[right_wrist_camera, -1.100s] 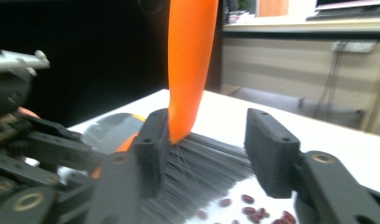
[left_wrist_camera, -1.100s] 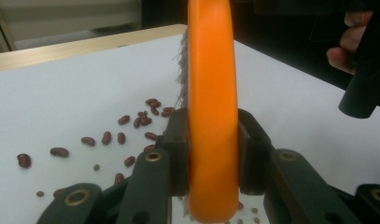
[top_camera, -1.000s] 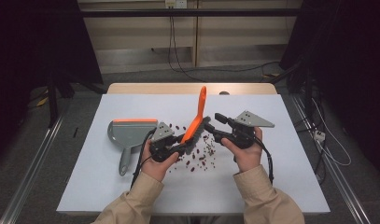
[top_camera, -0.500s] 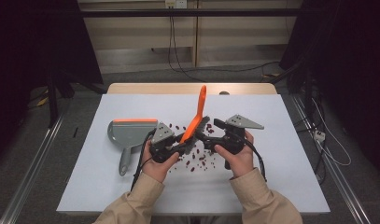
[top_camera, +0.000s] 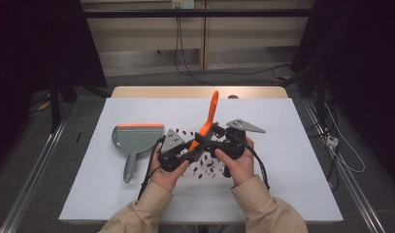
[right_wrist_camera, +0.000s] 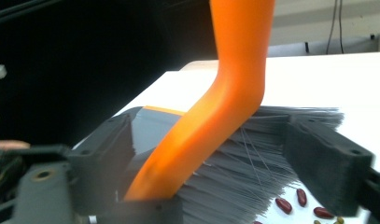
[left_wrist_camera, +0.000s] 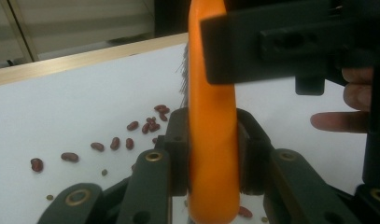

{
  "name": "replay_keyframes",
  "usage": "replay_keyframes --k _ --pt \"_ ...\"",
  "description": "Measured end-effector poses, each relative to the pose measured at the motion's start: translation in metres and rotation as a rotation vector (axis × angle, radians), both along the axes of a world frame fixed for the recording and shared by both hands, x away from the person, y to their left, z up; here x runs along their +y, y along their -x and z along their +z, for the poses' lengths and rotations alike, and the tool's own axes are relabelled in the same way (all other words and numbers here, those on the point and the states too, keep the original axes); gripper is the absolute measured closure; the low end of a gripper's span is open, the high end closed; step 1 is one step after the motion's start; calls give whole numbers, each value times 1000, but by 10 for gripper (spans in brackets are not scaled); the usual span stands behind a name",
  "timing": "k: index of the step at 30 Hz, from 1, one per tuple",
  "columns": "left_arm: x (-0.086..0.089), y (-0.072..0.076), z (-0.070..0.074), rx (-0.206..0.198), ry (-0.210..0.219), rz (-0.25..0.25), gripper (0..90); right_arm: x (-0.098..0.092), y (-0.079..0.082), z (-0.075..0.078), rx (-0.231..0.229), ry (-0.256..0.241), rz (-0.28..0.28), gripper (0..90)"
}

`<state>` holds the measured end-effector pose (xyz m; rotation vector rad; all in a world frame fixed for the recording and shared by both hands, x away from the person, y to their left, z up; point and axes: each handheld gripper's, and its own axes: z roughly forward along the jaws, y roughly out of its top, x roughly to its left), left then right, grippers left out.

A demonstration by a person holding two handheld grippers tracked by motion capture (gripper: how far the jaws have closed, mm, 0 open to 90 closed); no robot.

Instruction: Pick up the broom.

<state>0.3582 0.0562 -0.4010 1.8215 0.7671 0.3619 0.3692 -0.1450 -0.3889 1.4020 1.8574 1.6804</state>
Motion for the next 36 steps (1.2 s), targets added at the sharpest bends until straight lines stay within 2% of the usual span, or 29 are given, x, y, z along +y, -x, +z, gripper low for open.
replay_keyframes --k 1,2,4,5,6,7,8,9,10,12,17,18,20,21,22,23,24,27,29,31,32,36 --pt "-1 1 0 -9 -3 -1 701 1 -1 1 9 0 -6 187" --pt "-2 2 0 -12 -3 3 697 5 -4 3 44 -9 -23 151" --pt "-4 4 1 -35 -11 4 694 8 -5 5 62 -5 -32 144" --pt "-5 5 2 -40 -12 4 692 11 -6 7 73 22 -43 145" --pt "-6 6 3 -50 -22 2 687 17 -9 10 95 80 -62 152" --pt "-7 8 4 -60 -25 2 685 18 -11 12 101 98 -69 180" --pt "-7 10 5 -70 -23 4 685 18 -11 12 101 98 -69 180" --pt "-7 10 6 -79 -29 -1 678 20 -12 12 112 76 -94 240" --pt "-7 12 8 -87 -24 3 678 20 -12 12 112 76 -94 240" --pt "-7 13 11 -103 -30 2 664 19 -12 13 107 72 -105 340" --pt "-13 15 8 -116 -44 -5 627 17 -15 15 146 50 -103 454" --pt "-15 16 7 -111 -49 -15 602 15 -16 15 139 46 -104 512" --pt "-19 16 5 -93 -26 -43 551 14 -15 16 110 39 -93 667" --pt "-20 16 4 -100 -21 -54 621 14 -14 17 100 43 -74 706" --pt "-20 15 4 -104 -25 -55 609 15 -14 18 87 71 -65 706" --pt "-19 14 4 -95 -24 -56 552 15 -13 17 74 96 -66 708" --pt "-18 13 4 -83 -22 -58 505 13 -14 17 79 95 -56 708" --pt "-12 12 5 -76 -13 -52 464 4 -16 17 61 105 -67 709" --pt "-9 11 7 -71 3 -46 412 -4 -17 19 65 111 -67 709" --pt "-6 8 8 -50 18 -48 333 -10 -17 21 58 130 -62 709" --pt "-3 7 8 -48 13 -46 308 -14 -16 22 55 147 -64 709" --pt "7 4 10 -44 16 -53 252 -33 -14 25 54 160 -65 709"
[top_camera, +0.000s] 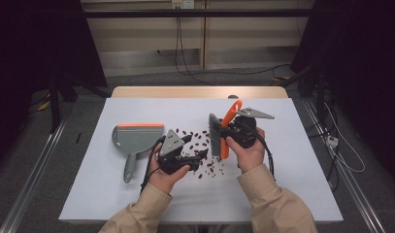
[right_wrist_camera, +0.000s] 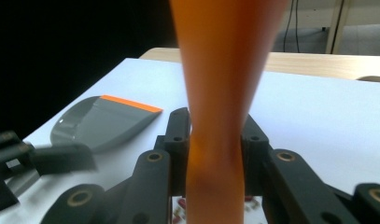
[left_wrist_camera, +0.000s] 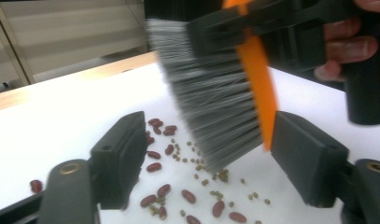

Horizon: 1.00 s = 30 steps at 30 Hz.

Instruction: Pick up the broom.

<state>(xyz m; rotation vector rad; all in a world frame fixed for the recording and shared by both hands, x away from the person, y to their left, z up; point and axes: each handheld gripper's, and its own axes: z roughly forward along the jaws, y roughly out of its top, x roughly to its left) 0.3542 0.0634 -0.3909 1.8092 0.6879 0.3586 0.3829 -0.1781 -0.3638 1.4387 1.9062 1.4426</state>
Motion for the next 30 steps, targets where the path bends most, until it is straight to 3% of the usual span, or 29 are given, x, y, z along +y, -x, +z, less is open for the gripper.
replay_keyframes --k 12,25,30 --pt "30 -6 5 19 15 16 149 -52 12 4 22 66 -33 709" --pt "73 -6 3 46 16 22 93 -77 19 -2 78 121 -46 709" --pt "90 -5 1 45 19 37 93 -80 17 -7 116 176 -52 709"
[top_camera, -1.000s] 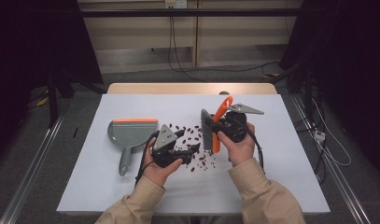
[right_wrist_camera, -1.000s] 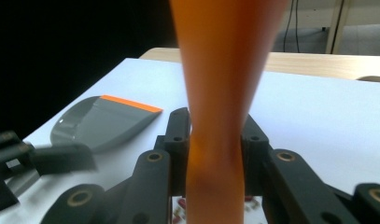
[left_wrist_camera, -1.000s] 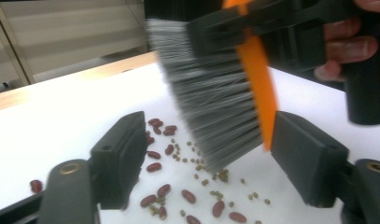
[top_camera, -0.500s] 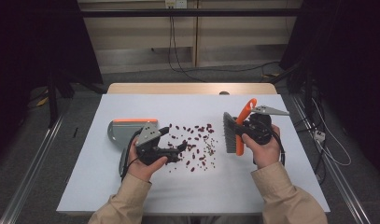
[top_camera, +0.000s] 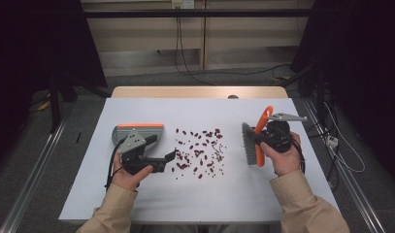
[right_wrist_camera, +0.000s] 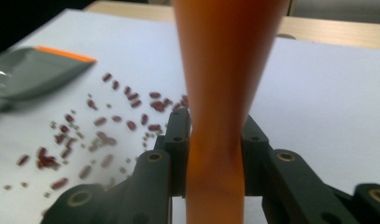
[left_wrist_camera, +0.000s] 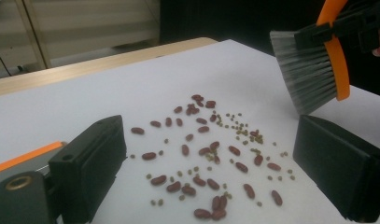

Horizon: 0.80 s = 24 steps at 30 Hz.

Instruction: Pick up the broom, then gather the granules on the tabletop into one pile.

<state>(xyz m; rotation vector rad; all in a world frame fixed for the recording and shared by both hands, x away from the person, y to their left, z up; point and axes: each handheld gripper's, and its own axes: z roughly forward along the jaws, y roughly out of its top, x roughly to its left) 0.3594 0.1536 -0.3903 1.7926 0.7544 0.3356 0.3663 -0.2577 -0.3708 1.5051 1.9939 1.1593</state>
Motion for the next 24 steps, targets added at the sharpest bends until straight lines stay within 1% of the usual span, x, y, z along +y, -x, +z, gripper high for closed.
replay_keyframes --k 3,4,6,11,13,14,16,21,23,24 --pt "8 0 0 -5 -1 4 91 -1 -4 -8 34 13 0 709" --pt "11 0 0 -3 6 7 90 -1 -5 -9 40 14 -1 709" --pt "16 -1 -1 -2 8 8 82 -1 -8 -13 49 14 -3 709" --pt "27 -3 -3 2 8 32 78 2 -17 -17 61 17 -16 709" --pt "30 -4 -3 1 13 38 78 3 -22 -18 69 13 -22 709" --pt "32 -4 -3 3 8 43 78 4 -25 -19 71 17 -23 709" --pt "36 -4 -4 3 6 48 78 6 -32 -22 88 27 -26 709" --pt "46 -4 -8 8 0 66 78 7 -48 -30 124 21 -34 708" --pt "48 -5 -9 11 4 77 78 8 -53 -32 130 21 -38 708" --pt "50 -5 -9 8 0 76 77 8 -55 -32 131 22 -37 707"
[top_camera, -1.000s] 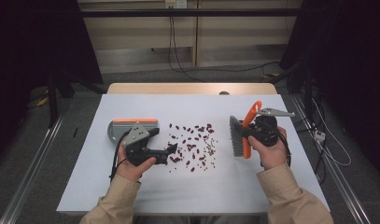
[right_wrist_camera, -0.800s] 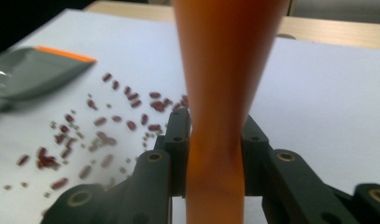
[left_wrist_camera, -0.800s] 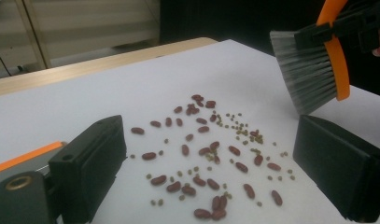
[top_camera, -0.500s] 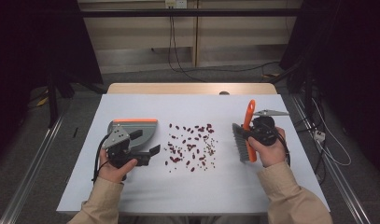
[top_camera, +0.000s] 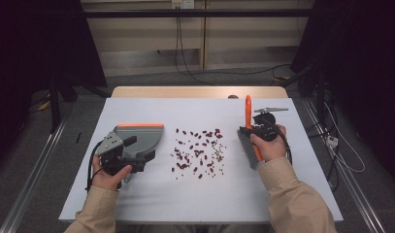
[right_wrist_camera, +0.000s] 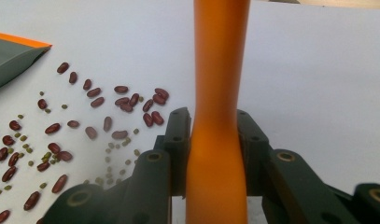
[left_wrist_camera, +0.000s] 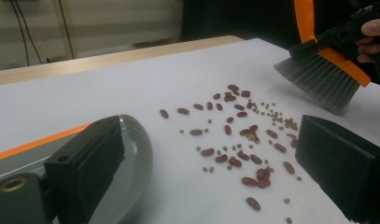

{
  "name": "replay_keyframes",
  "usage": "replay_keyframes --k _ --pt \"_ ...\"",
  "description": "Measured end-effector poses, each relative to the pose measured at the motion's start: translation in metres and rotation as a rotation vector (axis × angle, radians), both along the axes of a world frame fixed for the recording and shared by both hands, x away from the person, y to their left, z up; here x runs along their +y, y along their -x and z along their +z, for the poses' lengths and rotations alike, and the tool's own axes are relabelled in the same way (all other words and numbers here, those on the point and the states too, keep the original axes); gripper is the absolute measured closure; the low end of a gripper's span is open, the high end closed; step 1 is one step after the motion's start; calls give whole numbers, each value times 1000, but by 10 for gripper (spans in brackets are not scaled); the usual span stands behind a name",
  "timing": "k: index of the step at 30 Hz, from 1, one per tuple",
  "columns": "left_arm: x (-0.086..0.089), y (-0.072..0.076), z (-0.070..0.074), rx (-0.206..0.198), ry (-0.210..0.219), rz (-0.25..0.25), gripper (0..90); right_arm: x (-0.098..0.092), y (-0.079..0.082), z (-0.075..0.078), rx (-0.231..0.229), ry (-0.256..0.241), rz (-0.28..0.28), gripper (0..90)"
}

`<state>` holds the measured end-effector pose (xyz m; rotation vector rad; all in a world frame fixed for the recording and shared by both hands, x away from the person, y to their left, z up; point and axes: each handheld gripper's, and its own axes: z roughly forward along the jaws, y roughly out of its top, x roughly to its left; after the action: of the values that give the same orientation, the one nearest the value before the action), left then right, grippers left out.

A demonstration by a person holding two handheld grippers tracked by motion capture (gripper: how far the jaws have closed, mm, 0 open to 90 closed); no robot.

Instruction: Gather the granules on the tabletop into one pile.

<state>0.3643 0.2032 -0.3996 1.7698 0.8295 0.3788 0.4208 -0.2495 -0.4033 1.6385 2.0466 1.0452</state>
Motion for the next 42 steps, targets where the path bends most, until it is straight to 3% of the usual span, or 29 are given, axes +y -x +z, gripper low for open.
replay_keyframes --k 14,20,24,31,35,37,38,40,42 --pt "0 2 -2 -1 -5 3 77 1 -12 -10 45 56 3 697" --pt "-1 1 -3 1 -2 0 77 4 -11 -10 58 71 38 592" --pt "-1 1 -3 3 -5 -1 77 4 -6 -7 51 107 60 536" --pt "-1 1 -3 2 -6 2 77 -5 8 5 32 95 63 481" --pt "-1 1 -4 -2 -20 3 77 -9 18 10 48 110 40 441" --pt "-1 2 -3 -3 -15 5 77 -9 23 10 44 144 31 384" --pt "0 2 -3 -5 -16 6 77 -11 25 10 43 153 52 360" --pt "0 2 -3 -5 -17 10 77 -11 29 7 51 122 72 397" --pt "0 2 -3 -4 -16 11 77 -10 32 4 66 123 100 478"
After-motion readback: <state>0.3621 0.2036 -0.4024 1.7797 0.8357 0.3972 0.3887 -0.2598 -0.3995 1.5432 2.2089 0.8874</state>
